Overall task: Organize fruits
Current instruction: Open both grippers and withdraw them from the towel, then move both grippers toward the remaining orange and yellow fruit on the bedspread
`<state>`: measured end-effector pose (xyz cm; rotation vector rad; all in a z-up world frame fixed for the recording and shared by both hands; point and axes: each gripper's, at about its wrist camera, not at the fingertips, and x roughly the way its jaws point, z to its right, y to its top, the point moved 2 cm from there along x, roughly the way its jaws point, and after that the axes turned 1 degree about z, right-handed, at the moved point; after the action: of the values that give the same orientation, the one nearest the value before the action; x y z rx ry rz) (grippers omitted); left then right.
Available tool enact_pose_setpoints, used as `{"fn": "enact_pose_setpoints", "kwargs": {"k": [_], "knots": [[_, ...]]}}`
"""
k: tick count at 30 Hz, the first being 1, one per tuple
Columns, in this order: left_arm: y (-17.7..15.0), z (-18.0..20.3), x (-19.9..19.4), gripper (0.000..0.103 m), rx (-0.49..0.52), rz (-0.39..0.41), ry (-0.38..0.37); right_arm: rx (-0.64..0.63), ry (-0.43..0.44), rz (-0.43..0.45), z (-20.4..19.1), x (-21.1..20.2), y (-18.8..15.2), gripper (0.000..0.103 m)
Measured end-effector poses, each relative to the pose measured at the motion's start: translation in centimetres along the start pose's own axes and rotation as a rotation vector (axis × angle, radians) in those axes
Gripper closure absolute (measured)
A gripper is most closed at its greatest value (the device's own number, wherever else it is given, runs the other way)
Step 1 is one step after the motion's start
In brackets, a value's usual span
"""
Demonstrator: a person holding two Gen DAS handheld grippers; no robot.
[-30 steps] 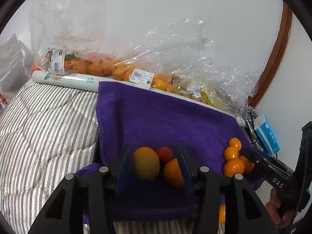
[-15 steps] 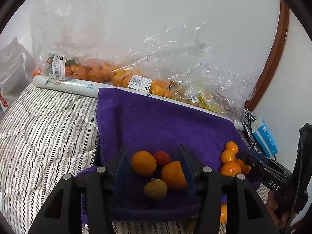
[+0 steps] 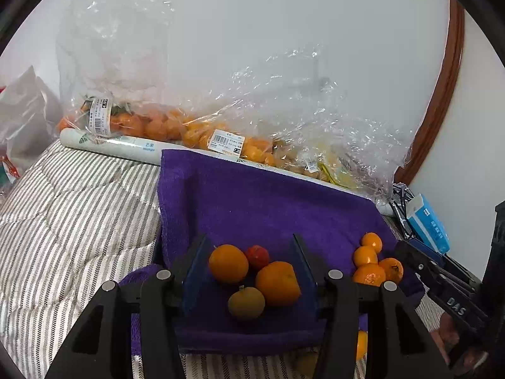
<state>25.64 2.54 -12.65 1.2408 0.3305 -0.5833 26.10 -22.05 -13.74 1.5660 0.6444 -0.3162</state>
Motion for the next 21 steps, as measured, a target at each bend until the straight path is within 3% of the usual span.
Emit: {"fn": "enact_pose_setpoints", "kwargs": {"k": [8,21], "knots": [[-0.7,-0.2,-2.7,0.053,-0.013,-0.025,0.019,0.009,0.115,-0.029,-2.1,-2.9,0.1,0.058],[-5.6,-1.7,-6.4,0.053,0.038,-0.052,0.066,0.001,0.089,-0.134,-4.2,-5.1,-5.5,0.058]]}}
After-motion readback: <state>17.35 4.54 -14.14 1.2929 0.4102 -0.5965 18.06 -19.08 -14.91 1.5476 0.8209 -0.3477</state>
